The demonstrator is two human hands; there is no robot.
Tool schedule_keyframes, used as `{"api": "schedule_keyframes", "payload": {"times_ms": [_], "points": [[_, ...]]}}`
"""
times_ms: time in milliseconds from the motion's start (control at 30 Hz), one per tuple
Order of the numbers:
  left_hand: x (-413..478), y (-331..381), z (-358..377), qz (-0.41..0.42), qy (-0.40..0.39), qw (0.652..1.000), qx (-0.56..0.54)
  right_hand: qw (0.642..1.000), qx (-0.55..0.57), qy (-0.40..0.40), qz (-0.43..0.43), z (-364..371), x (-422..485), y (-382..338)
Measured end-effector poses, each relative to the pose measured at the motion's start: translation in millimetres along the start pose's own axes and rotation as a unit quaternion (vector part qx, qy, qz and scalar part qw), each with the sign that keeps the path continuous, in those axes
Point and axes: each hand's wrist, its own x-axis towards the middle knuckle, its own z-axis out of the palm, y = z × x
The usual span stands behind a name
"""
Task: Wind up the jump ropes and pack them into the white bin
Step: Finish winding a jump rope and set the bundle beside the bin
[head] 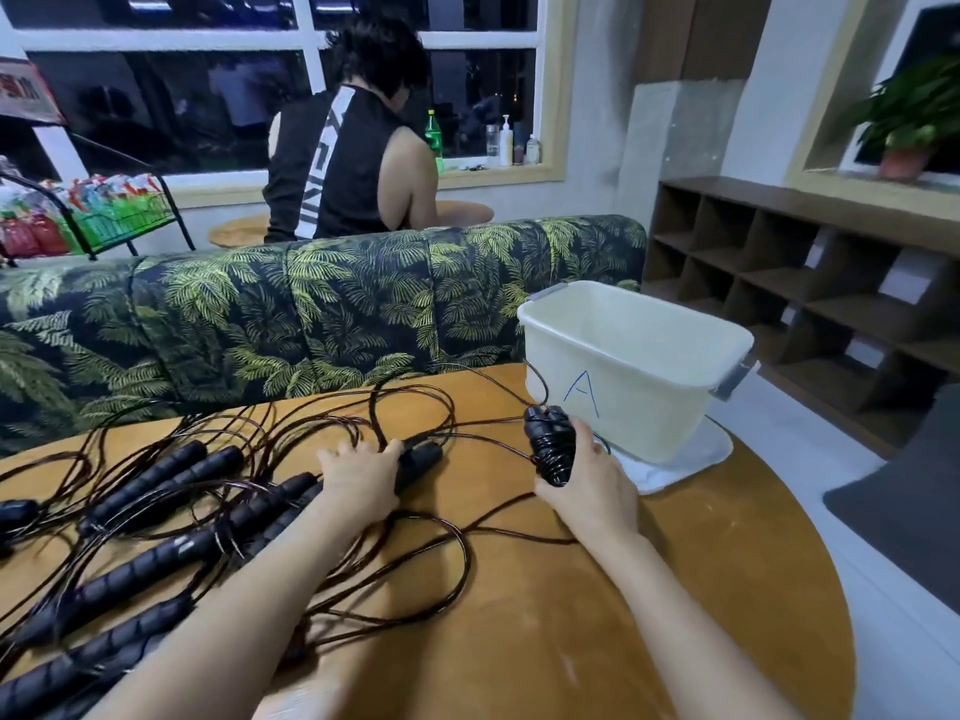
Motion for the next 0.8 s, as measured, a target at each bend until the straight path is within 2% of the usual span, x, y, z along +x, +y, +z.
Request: {"api": "schedule_keyframes", "payload": {"times_ms": [100,167,233,333,400,467,600,700,800], "points": [[1,20,-8,0.012,0.001,1.0,0.007,1.0,0.008,0.007,0.008,-2,-3,5],[12,45,-15,0.075,0.04,0.996,-0.018,1.0,0.012,0.014,0.013,-3,-2,8],[28,75,-21,0.15,0.065,0.982,-0.093,1.0,0.015,0.023,0.012,-4,-2,11],[45,112,-25,0.253,-0.012,0.955,-0.158,0.999,0.009,0.036,0.007,-5,-2,16],[50,126,-20,0.298,-0.093,0.945,-0.104,0.999,0.001,0.043,0.009,-6,-2,23],[52,131,-13,0.316,-0.108,0.94,-0.064,0.999,-0.004,0.046,0.015,-7,-2,29],[56,110,-6,0.323,0.068,0.941,-0.075,0.999,-0.017,0.035,0.026,-12,-1,35],[53,83,2,0.248,0.127,0.959,-0.045,0.999,-0.018,0.032,0.028,-14,-3,33],[49,57,5,0.181,0.178,0.963,-0.09,0.999,-0.023,0.022,0.031,-14,-5,28]]}}
